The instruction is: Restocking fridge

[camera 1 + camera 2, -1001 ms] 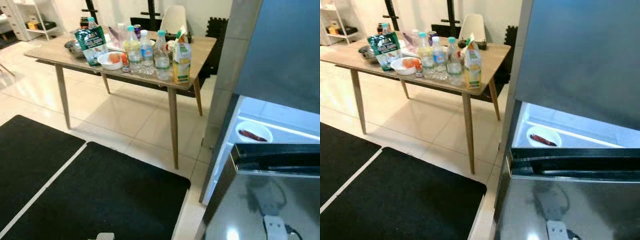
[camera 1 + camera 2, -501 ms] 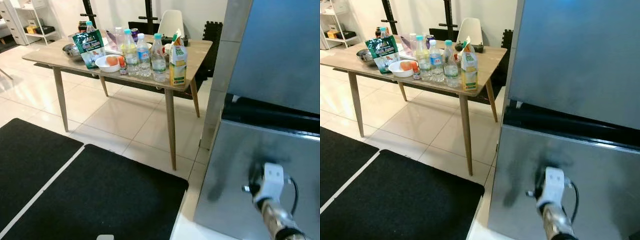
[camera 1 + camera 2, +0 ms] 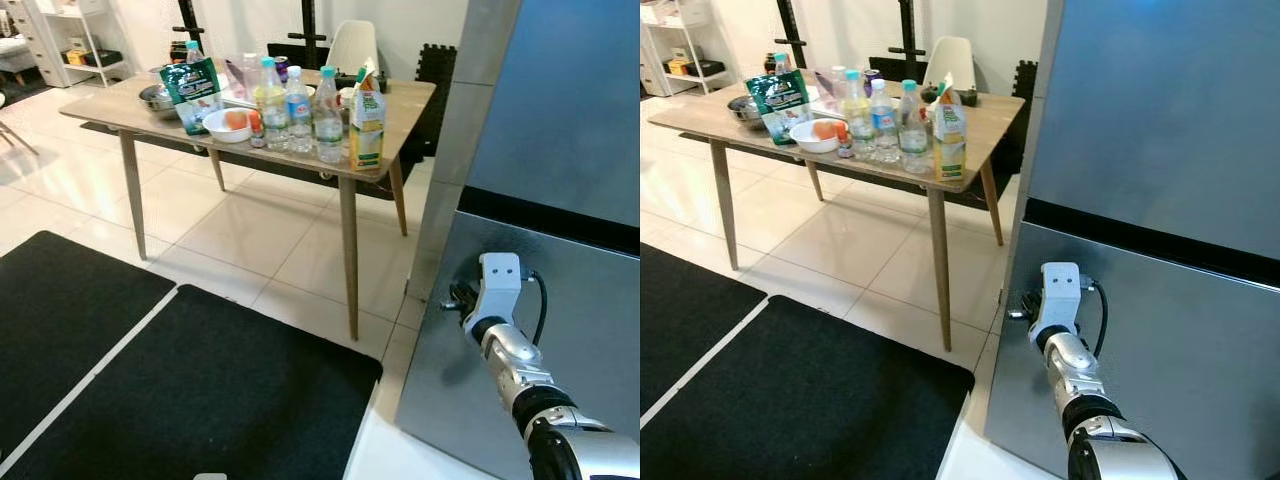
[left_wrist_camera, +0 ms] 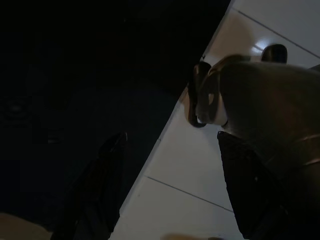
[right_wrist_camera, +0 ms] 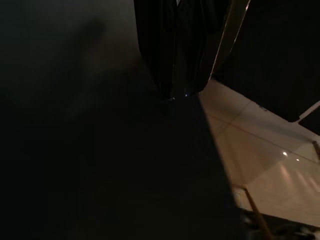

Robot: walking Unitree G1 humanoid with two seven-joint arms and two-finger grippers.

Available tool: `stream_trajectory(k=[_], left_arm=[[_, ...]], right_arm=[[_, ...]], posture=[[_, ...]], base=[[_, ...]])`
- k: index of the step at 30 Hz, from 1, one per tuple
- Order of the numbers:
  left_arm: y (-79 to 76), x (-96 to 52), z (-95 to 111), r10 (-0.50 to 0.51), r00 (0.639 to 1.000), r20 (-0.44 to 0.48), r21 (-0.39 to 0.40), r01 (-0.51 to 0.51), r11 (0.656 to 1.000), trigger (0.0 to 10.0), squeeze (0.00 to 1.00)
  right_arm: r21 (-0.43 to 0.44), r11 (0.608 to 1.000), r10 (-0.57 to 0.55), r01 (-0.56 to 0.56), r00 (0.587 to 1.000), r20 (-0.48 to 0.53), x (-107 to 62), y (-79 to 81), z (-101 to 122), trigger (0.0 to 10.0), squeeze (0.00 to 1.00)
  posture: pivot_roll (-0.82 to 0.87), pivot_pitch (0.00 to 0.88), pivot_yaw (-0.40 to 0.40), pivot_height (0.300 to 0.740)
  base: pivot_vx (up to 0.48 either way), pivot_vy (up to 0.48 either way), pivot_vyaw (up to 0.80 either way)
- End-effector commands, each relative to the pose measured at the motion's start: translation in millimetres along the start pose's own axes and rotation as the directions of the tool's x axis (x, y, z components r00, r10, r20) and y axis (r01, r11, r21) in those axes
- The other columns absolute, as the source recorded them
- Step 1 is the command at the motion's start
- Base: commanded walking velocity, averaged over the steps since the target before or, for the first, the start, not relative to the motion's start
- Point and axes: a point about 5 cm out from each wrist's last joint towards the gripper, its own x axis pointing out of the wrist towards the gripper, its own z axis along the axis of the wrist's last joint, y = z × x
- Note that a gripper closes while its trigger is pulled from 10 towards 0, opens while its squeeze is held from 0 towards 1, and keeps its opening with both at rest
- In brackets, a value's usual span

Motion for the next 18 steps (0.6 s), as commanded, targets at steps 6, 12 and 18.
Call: stream_trajectory(k=[6,12,18], left_arm=[[-3.6,-0.1,-4.8,-0.011,1.0,-0.016,-0.005,0.011,1.0,10.0,0.0],[-4.1,-0.1,-5.1,-0.015,1.0,-0.017,-0.001,0.015,1.0,10.0,0.0],[-3.7,-0.1,-4.8,-0.016,1.0,-0.02,0.011,0.017,1.0,10.0,0.0]], right_arm=[[-0.089,0.991,0.054,-0.097,0.915,-0.4,-52.5,7.8,-101.5,10.0,0.0],[-0.135,0.987,-0.018,-0.084,0.784,-0.62,-108.3,-6.2,-158.2,10.0,0.0],[-0.105,0.993,-0.039,-0.054,0.687,-0.725,-149.3,-14.8,-187.1,10.0,0.0]], posture=[[-0.07,0.036,-0.006,0.74],[-0.06,0.03,-0.008,0.74],[-0.07,0.022,-0.003,0.74]], base=[[0.0,0.0,0.0],[0.0,0.0,0.0],[0.0,0.0,0.0]])
